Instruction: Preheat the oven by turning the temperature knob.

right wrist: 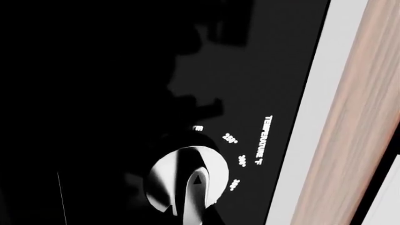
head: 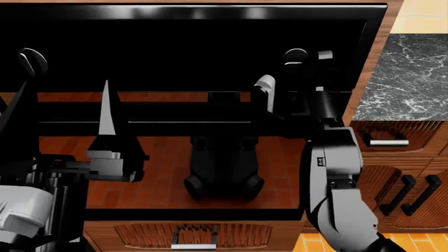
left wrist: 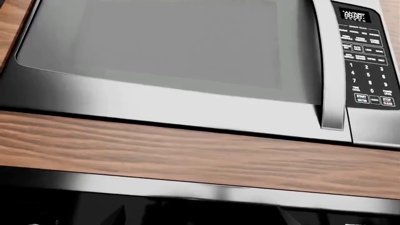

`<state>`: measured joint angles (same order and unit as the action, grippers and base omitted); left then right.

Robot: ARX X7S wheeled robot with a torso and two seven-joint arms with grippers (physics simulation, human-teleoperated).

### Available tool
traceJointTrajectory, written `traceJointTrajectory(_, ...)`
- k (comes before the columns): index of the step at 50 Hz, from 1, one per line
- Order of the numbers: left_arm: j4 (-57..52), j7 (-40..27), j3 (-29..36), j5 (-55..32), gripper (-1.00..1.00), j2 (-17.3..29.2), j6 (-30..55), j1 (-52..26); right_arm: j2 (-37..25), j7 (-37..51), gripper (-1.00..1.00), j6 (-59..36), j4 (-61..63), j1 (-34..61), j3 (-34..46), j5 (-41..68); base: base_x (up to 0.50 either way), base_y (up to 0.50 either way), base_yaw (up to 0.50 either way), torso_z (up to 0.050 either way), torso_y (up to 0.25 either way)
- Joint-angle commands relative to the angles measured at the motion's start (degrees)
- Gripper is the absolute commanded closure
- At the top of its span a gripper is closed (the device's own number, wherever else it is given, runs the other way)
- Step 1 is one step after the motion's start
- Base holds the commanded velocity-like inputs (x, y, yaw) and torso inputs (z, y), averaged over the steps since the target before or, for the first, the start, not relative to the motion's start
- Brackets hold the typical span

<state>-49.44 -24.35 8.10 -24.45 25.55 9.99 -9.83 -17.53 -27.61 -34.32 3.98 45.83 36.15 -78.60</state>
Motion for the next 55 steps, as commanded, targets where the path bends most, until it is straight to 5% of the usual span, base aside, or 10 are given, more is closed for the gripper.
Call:
traceJointTrajectory(1,0.0,-0.2,-0.1,-0.2,-1.0,0.2,-0.1,0.0,0.2,0.4,1.0,0.8,-1.0,1.5,0.4,-0.6,0.0,0.0,0.0,0.0,0.0)
traceJointTrajectory(55,0.3,-1.2,0.1,-0.9,-1.0,1.1,-0.5,-0.4,3.5,5.8,1.0,-1.5,-4.3,2.8,-3.4,5.0,0.01,0.0,0.01,0.001,-0.004)
